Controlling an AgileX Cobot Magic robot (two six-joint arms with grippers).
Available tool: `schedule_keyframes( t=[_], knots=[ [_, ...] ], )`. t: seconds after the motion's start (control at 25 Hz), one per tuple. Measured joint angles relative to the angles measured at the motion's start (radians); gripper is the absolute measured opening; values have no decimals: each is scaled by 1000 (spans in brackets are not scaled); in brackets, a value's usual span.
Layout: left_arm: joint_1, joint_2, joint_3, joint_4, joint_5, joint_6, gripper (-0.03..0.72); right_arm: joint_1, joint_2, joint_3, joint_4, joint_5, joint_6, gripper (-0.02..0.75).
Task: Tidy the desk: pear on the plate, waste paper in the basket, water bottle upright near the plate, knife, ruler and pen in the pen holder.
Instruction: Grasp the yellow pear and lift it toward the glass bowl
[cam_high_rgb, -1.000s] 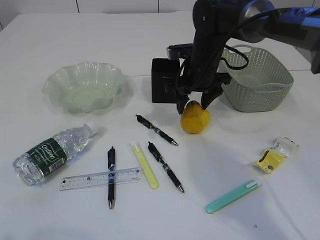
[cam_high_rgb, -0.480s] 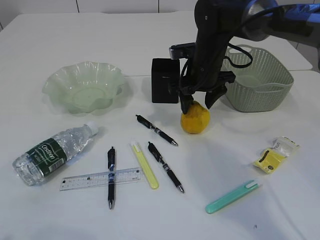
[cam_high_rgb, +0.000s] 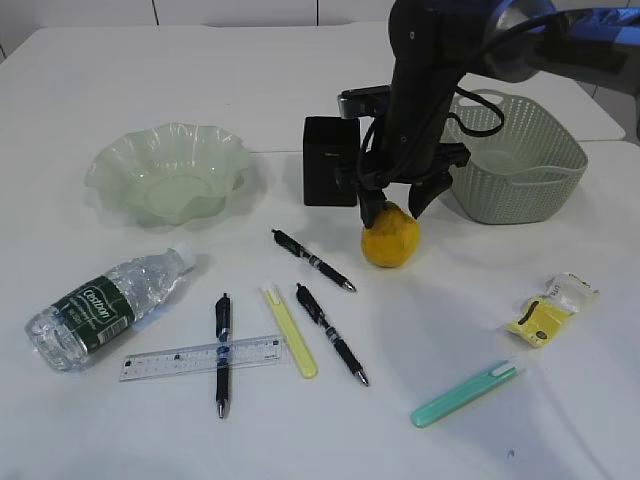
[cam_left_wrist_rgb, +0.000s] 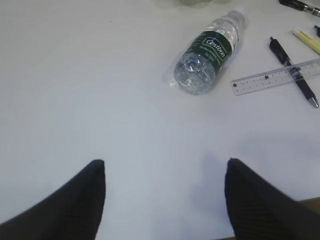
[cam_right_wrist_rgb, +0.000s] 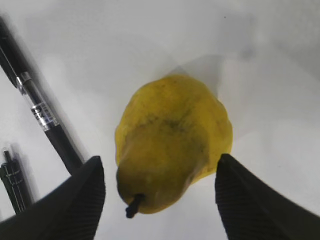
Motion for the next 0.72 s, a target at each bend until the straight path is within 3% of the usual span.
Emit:
schedule_keyframes(
  t=[0.72],
  knots=[
    [0, 0, 0, 0, 0, 0, 526, 0, 27, 0, 10, -2, 2, 519]
  ],
)
